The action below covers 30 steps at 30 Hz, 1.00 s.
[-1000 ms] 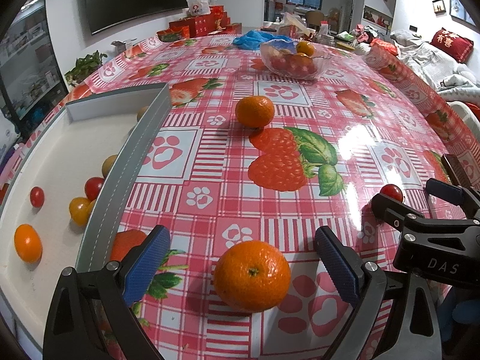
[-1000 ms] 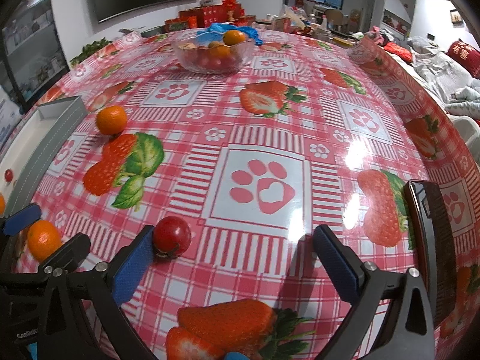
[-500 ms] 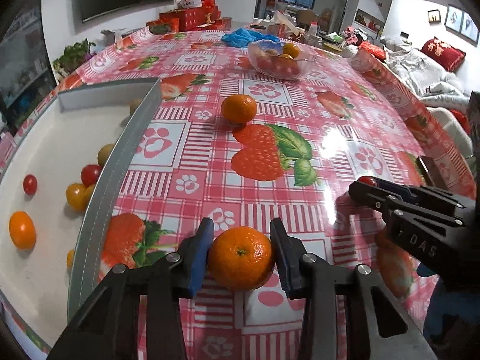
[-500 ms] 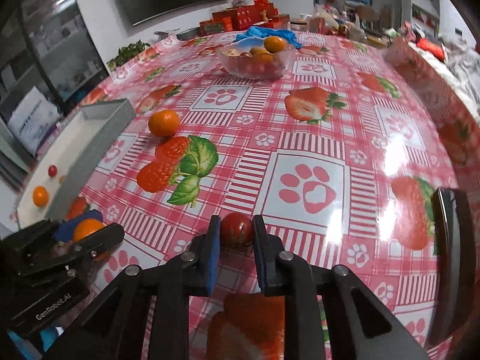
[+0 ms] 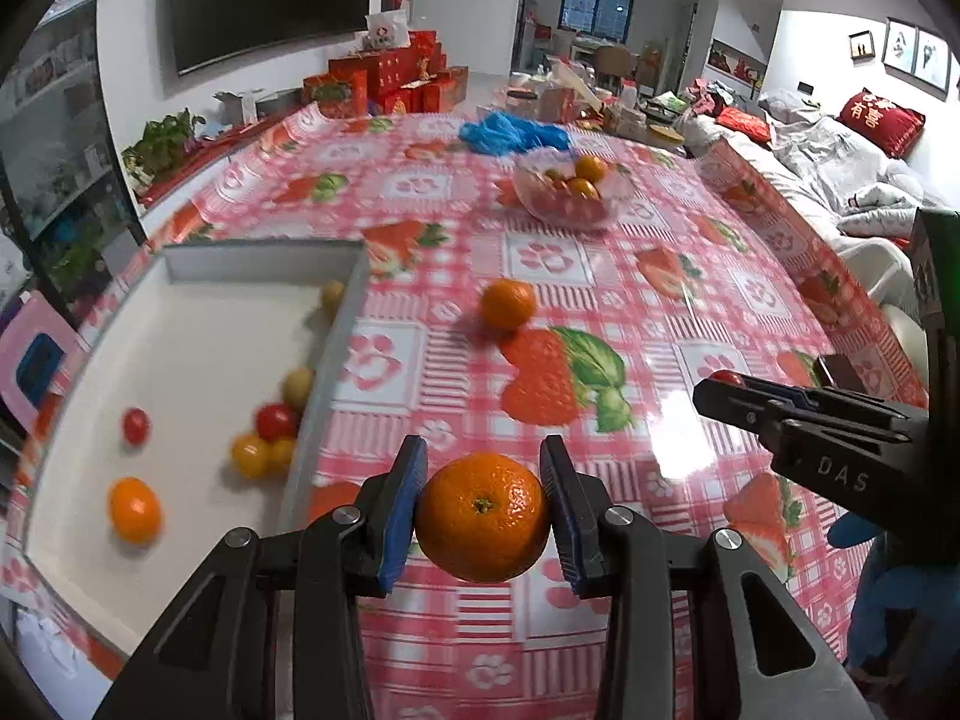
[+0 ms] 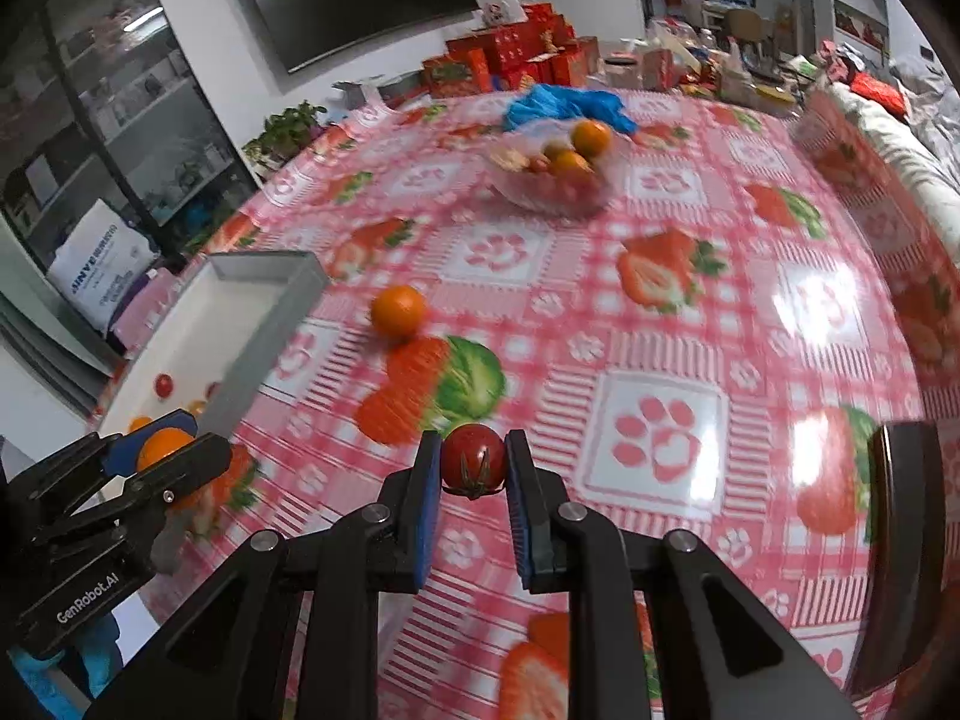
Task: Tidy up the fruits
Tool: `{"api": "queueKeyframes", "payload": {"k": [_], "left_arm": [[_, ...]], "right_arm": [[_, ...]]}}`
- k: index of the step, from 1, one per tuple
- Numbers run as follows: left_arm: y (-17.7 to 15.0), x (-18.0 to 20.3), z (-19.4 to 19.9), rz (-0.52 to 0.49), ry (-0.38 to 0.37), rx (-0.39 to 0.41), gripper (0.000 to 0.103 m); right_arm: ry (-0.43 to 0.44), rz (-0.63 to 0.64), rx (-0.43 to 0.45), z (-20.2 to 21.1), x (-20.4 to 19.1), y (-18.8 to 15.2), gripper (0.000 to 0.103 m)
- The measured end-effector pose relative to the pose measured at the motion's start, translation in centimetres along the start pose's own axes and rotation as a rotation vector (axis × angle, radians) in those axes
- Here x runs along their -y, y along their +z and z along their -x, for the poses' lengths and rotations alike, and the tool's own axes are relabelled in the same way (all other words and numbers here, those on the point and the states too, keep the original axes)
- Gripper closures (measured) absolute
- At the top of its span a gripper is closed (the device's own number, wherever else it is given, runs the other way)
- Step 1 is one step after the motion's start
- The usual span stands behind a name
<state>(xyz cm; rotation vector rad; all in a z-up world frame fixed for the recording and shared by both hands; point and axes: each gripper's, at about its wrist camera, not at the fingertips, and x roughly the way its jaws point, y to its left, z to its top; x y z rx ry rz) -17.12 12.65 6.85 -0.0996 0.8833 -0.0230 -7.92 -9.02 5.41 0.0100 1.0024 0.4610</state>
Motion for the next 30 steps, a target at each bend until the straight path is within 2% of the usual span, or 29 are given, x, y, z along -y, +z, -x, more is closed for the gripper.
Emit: {"api": "queueKeyframes", "payload": {"k": [7, 14, 21, 30], "left_arm": [[1.3, -4.0, 1.4, 0.027, 0.078, 0.03, 0.062], [1.8, -9.3, 1.2, 0.073, 0.192, 0.034, 0.062], [1.4, -13.2, -0.3, 0.119, 0.24, 0.006, 0.062], [0.5, -16.0, -1.8, 0.18, 0.249, -0.032, 0.062]], "right_arm": [[0.063, 0.052, -0.011, -0.8, -4.2, 2.1, 0.08], [0.113, 0.137, -0.042, -2.6, -9.5, 3.7, 0.081], [0.147, 0.206, -0.092, -5.4, -14.3, 4.8, 0.081], [0.161, 0.262, -0.168, -9.0, -17.9, 5.2, 0.079]]}}
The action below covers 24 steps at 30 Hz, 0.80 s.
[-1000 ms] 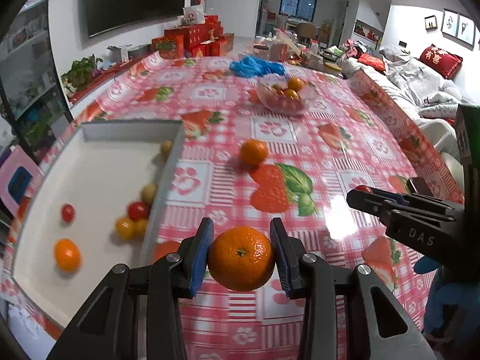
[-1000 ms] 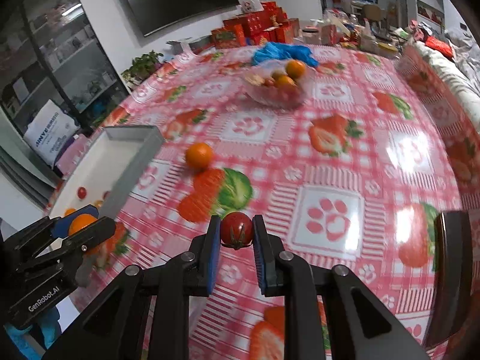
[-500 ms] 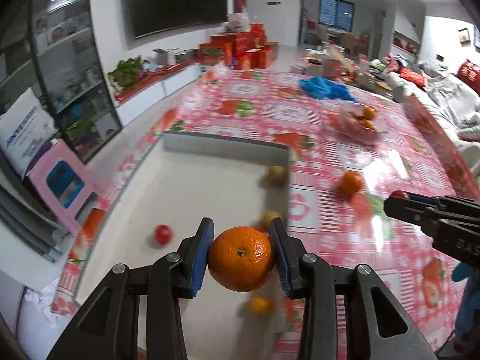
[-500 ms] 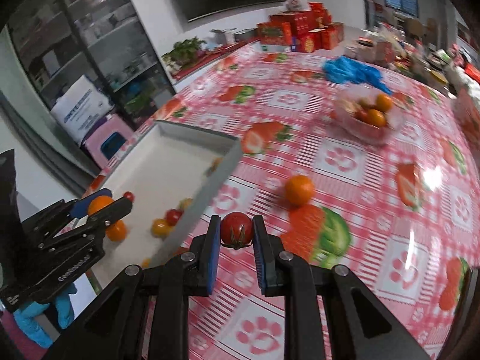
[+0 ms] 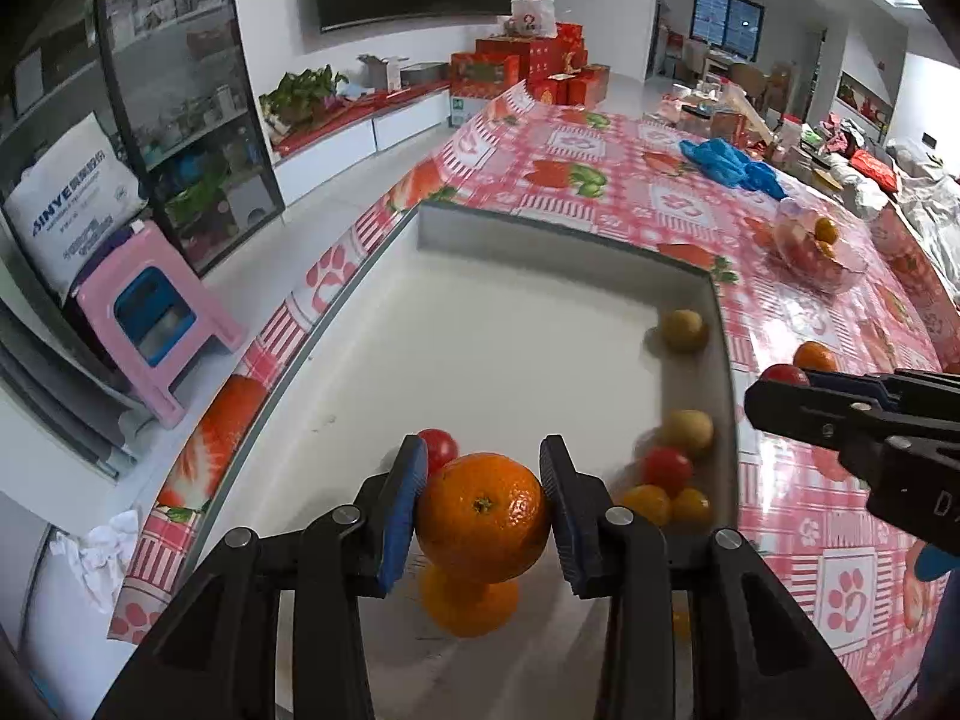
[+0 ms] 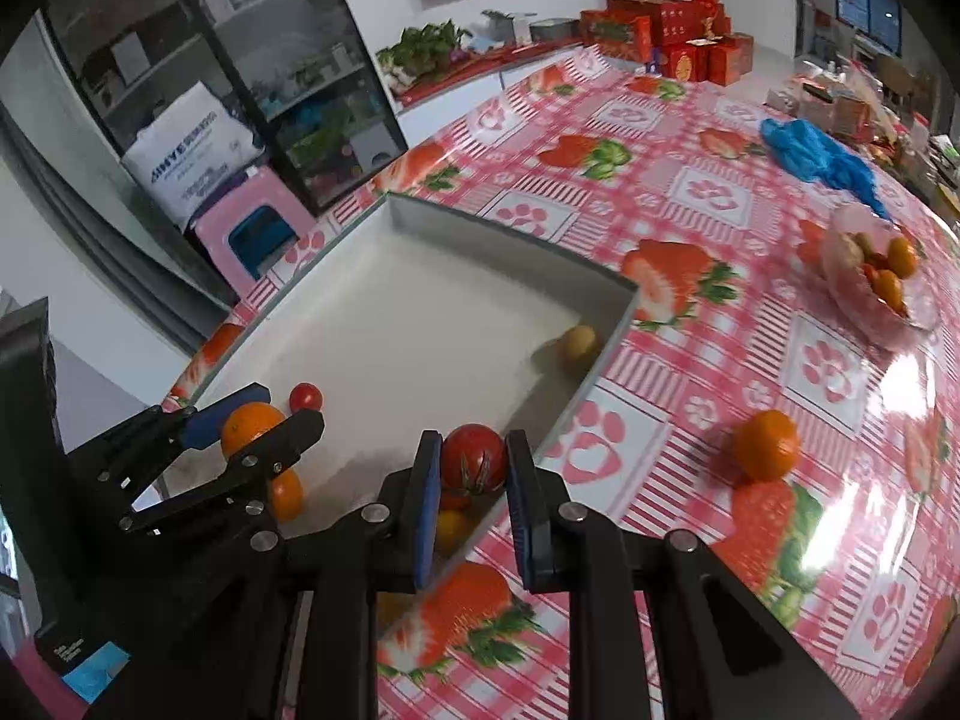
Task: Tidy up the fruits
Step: 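Carry orange and red tomato into the white tray and open both grippers, then withdraw both open grippers up from the tray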
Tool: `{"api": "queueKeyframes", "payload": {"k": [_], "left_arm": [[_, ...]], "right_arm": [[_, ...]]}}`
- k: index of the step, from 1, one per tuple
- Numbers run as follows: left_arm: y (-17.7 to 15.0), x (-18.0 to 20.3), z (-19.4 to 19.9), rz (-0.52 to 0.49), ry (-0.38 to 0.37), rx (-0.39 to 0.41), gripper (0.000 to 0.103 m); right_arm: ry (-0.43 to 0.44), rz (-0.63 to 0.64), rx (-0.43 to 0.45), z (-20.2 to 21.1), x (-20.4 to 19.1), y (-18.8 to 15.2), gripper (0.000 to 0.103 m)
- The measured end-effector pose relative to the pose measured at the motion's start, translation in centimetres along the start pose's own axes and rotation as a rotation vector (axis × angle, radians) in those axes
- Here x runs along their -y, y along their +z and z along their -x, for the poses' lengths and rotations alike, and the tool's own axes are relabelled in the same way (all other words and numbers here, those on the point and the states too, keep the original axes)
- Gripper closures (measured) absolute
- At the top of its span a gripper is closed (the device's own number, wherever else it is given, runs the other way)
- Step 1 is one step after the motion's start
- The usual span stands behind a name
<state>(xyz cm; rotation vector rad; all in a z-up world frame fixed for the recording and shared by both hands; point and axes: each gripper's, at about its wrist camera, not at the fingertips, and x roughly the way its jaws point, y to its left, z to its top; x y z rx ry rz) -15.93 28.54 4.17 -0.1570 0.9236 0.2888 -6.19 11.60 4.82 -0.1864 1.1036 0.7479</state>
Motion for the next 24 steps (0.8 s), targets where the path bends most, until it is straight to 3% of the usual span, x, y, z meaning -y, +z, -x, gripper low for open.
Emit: {"api": "queueKeyframes", "payload": {"k": [5, 6, 8, 11, 13, 15, 21, 24], "left_arm": [[0.0, -0.4, -0.9, 0.016, -0.008, -0.016, 0.062], [0.0, -0.4, -0.9, 0.016, -0.006, -0.013, 0.062], [0.0, -0.4, -1.0, 0.01, -0.013, -0.014, 0.062], [-0.1, -0.5, -0.7, 0.004, 0.0, 0.001, 0.05], [-0.1, -0.7, -0.5, 0.009, 0.034, 0.011, 0.032], [-0.2, -1.1, -0.4, 0.025, 0.034, 0.019, 0.024], [-0.5, -0.7, 0.5, 0.011, 0.01, 0.033, 0.023], [-0.7, -0.2, 0.7, 0.013, 0.002, 0.03, 0.0]], "right_arm": [[-0.001, 0.014, -0.052, -1.7, -0.5, 0.3, 0.075], [-0.002, 0.013, -0.058, -1.9, -0.5, 0.3, 0.072], [0.005, 0.01, -0.061, -1.9, -0.5, 0.2, 0.051], [-0.026, 0.027, -0.042, -1.4, -0.7, 0.1, 0.044], [-0.021, 0.017, -0.038, -1.1, -0.4, 0.2, 0.037], [-0.025, 0.007, -0.033, -0.9, -0.1, 0.3, 0.031], [-0.038, 0.015, -0.027, 0.1, -0.1, 0.1, 0.022], [-0.049, 0.03, -0.032, 0.4, -0.4, -0.2, 0.018]]}}
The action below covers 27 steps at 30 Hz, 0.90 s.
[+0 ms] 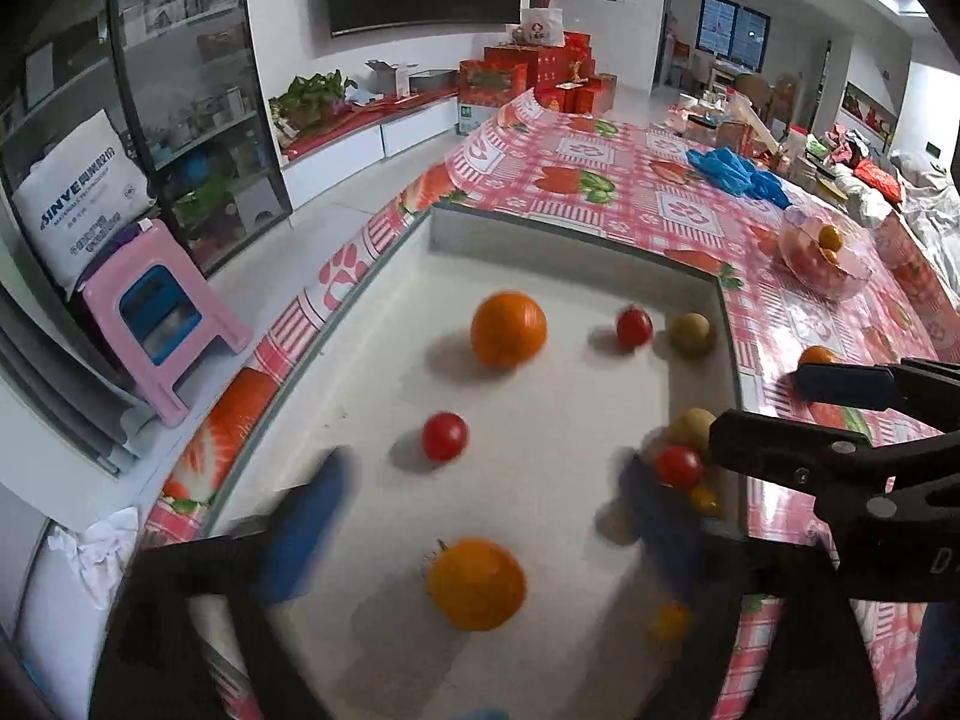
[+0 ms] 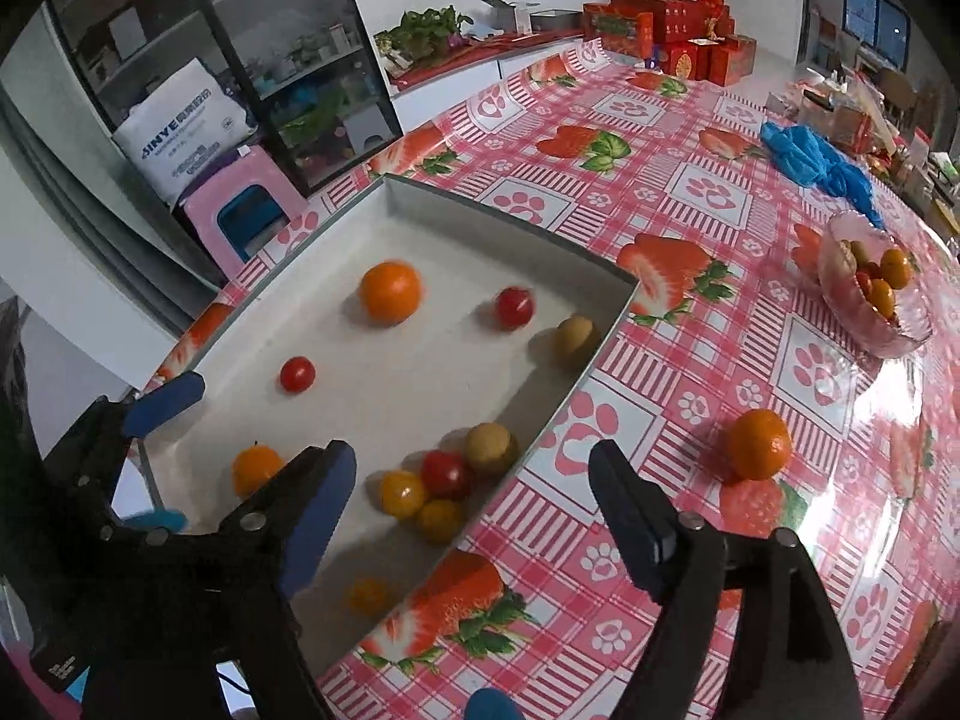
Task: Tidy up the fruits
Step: 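Withdraw both open grippers up from the tray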
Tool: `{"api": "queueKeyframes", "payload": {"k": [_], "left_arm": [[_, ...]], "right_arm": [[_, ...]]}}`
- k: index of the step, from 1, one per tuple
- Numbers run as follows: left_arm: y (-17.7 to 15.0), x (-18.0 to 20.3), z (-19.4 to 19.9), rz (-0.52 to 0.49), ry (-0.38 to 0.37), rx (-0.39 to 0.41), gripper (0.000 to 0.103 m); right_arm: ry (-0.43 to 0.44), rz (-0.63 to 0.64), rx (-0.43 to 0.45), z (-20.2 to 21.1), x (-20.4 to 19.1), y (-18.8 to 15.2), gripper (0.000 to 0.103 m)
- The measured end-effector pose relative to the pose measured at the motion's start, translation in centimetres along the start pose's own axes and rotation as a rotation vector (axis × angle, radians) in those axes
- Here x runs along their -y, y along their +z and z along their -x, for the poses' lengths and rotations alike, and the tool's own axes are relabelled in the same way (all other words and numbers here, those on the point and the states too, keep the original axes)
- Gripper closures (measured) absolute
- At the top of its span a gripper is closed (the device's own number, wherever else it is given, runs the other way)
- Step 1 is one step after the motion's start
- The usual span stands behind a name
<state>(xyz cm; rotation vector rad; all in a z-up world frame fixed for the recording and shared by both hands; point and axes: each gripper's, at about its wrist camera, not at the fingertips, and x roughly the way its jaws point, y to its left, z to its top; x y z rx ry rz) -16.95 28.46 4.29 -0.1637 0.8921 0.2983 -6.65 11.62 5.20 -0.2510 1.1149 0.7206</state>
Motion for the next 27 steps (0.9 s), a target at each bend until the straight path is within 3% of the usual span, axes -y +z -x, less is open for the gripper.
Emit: {"api": "queueKeyframes", "payload": {"k": [3, 6, 21, 27], "left_arm": [[-0.3, 0.4, 0.6, -0.001, -0.006, 0.009, 0.0], [-0.5, 0.7, 0.9, -0.009, -0.001, 0.005, 0.0], [-1.1, 1.0, 1.3, -0.017, -0.032, -0.053, 0.0], [-1.4, 2.1, 2.0, -0.065, 0.009, -0.053, 0.0]], "right_arm": [[-0.017, 0.019, -0.008, 0.1, -0.3, -0.2, 0.013], [-0.035, 0.036, -0.01, 0.1, -0.6, -0.4, 0.0], [-0.081, 0.105, -0.006, 1.4, -1.5, -1.0, 0.0], [-0.078, 0.124, -0.011, 1.6, -2.0, -1.3, 0.0]]}}
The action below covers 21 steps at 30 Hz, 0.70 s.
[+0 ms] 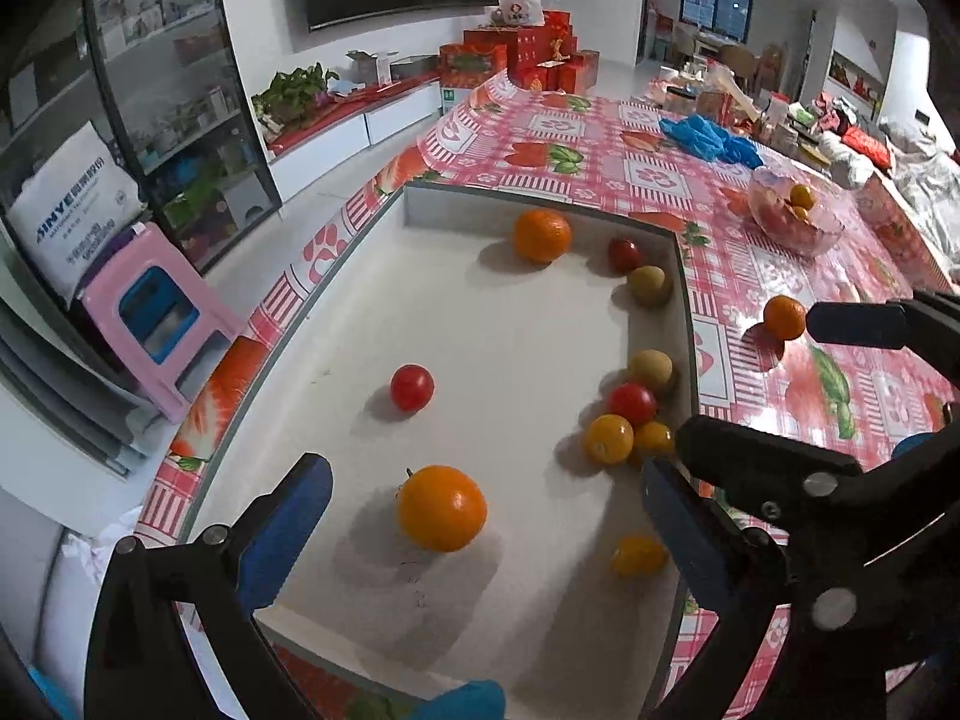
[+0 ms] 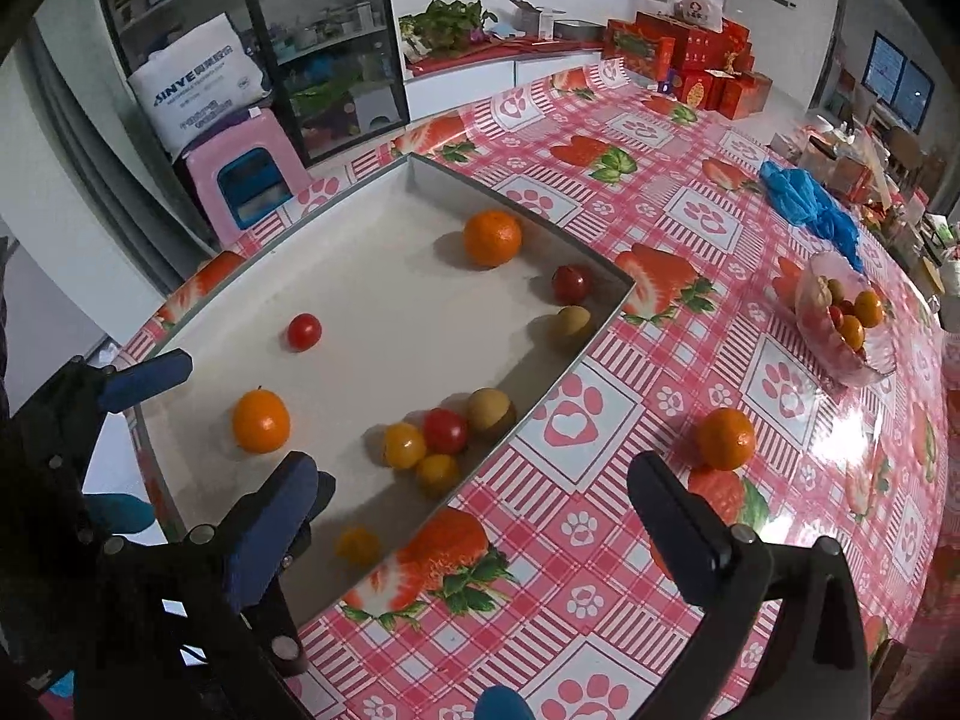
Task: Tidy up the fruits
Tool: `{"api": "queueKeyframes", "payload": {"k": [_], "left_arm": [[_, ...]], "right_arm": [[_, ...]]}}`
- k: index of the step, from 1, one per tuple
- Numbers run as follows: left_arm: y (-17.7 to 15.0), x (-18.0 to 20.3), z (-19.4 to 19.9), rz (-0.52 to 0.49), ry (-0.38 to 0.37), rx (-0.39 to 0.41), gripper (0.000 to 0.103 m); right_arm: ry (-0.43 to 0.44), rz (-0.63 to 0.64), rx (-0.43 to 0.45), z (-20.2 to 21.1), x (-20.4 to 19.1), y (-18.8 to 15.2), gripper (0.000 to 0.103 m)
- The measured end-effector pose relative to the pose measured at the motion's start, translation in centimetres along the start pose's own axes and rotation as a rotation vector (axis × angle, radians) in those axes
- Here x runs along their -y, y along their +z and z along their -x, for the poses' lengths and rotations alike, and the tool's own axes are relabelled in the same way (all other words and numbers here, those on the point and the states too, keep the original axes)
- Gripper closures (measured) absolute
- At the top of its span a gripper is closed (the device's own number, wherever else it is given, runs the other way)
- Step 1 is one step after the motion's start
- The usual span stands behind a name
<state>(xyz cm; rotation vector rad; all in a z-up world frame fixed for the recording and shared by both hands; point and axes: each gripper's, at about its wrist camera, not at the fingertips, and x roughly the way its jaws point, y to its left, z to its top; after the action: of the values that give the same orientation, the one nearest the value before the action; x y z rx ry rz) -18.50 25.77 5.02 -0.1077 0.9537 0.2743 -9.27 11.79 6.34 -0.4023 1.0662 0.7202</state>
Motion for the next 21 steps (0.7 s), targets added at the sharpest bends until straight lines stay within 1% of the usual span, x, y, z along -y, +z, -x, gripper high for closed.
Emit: {"api": "queueKeyframes", "payload": {"k": [8, 21], "left_arm": [[-0.24, 0.62, 0.23, -0.012, 0.021, -0.02, 0.0], [-0.37, 1.17, 0.58, -0.034, 0.048, -0.016, 0.0]], "right_arm": [[0.001, 0.003, 0.001, 0.24, -0.25, -0.23, 0.0], [-0.001, -0.001, 0.0, 0.5, 0.0, -0.53, 0.0]]}}
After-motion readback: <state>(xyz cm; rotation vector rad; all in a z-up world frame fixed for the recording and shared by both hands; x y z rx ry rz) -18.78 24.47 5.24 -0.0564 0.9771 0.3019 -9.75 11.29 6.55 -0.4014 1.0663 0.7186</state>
